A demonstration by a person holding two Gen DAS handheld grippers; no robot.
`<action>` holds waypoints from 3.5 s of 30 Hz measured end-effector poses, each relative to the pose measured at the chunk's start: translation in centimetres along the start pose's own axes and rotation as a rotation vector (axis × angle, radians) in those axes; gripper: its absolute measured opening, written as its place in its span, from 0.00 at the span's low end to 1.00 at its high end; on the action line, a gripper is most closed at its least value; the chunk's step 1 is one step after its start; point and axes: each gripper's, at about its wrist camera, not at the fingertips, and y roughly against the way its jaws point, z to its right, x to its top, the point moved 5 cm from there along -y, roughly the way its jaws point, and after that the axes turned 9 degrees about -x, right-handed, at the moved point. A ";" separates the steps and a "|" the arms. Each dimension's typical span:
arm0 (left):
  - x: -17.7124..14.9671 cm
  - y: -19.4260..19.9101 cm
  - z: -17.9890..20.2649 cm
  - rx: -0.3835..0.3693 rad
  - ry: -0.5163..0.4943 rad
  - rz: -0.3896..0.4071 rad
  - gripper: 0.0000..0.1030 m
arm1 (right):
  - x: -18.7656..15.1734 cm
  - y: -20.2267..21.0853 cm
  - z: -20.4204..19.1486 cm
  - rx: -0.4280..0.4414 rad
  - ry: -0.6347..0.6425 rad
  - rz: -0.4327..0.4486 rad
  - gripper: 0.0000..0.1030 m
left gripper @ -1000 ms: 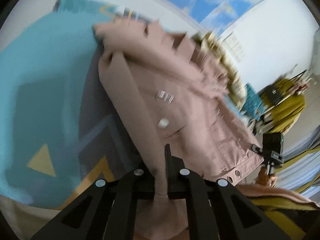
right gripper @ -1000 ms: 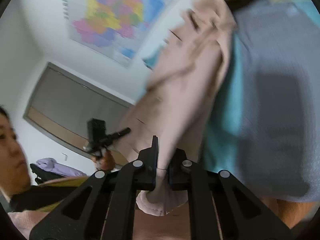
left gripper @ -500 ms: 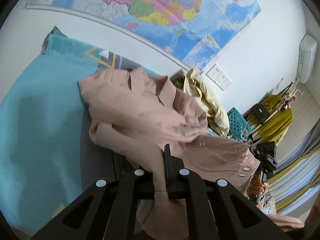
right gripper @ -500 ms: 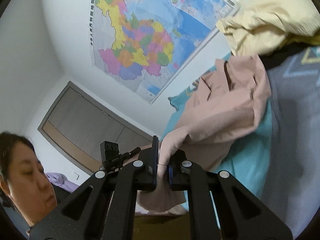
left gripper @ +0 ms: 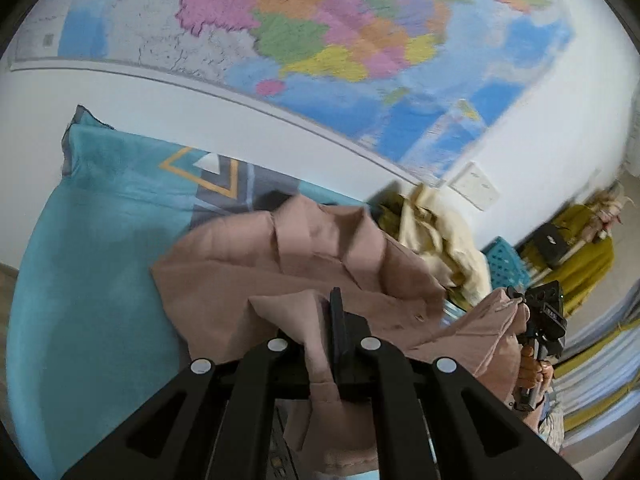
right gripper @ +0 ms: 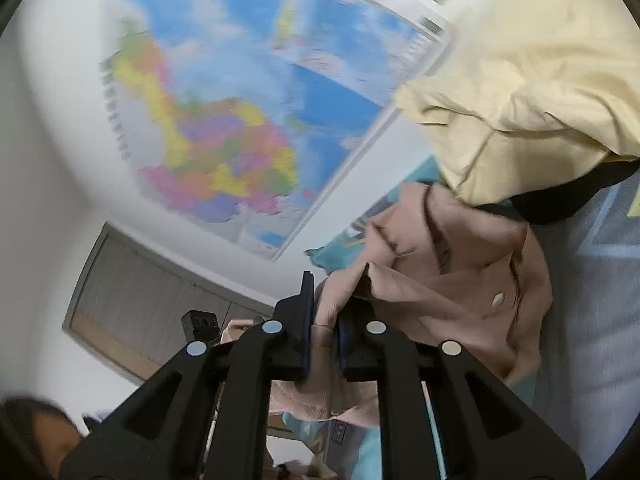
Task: Fold large clothes
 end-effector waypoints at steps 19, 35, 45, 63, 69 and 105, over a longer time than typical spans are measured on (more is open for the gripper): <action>3.9 -8.3 -7.3 0.114 -0.031 -0.047 0.62 | 3.0 -6.5 1.6 -0.293 0.193 0.034 0.59; -3.5 -17.8 -0.3 0.338 -0.678 -0.339 0.27 | -5.3 -19.7 4.3 -0.848 0.830 -0.223 0.51; 4.0 -16.5 -0.7 0.290 -0.470 -0.174 0.06 | -0.2 -13.9 -0.6 -0.668 0.708 0.086 0.04; 3.3 -7.3 -5.2 0.381 -0.308 -0.026 0.76 | 0.5 -17.2 1.7 -0.675 0.634 -0.054 0.53; -2.4 -6.1 -6.8 0.295 -0.261 -0.069 0.87 | -2.7 -8.1 0.9 -0.605 0.664 0.083 0.87; -8.8 -4.1 -3.5 0.260 -0.184 -0.119 0.65 | -11.5 -1.1 7.7 -0.621 0.371 -0.180 0.34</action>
